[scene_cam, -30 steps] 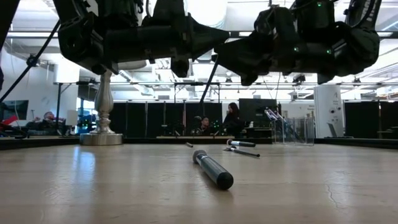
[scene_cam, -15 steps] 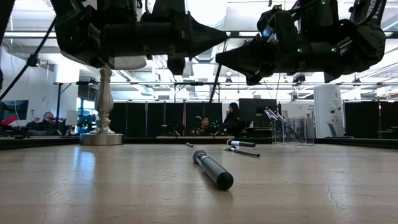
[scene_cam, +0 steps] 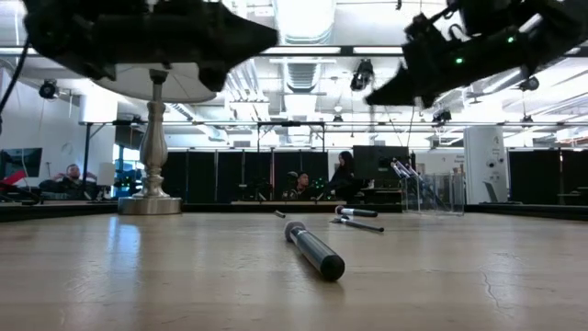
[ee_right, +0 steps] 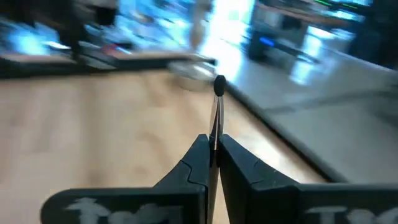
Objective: Put items in baskets/containers
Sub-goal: Put the eyeshadow brush into the transparent organizer, then put the foundation brush into the transparent organizer
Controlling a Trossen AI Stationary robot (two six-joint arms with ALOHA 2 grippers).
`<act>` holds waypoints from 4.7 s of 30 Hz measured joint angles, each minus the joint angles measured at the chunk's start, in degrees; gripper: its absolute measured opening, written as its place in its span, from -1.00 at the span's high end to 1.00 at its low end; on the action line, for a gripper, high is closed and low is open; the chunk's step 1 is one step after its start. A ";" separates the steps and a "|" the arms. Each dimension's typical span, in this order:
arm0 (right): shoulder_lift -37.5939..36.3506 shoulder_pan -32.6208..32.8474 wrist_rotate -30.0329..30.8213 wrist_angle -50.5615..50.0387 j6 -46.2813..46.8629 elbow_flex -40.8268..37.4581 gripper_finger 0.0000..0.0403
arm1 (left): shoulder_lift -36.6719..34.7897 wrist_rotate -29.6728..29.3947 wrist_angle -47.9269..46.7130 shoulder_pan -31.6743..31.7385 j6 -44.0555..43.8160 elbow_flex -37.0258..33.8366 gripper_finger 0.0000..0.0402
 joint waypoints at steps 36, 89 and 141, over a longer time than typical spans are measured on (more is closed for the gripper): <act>8.69 -42.34 -10.02 -39.81 1.86 17.20 0.94 | -4.21 0.63 1.49 0.00 -1.30 -4.34 1.00; 32.62 -30.62 -23.16 -50.81 5.74 41.70 0.94 | -4.62 0.37 1.54 10.01 0.71 -17.08 1.00; 55.80 -32.04 -15.50 -57.30 8.03 59.78 0.86 | -4.64 0.22 0.98 9.97 0.27 -17.08 1.00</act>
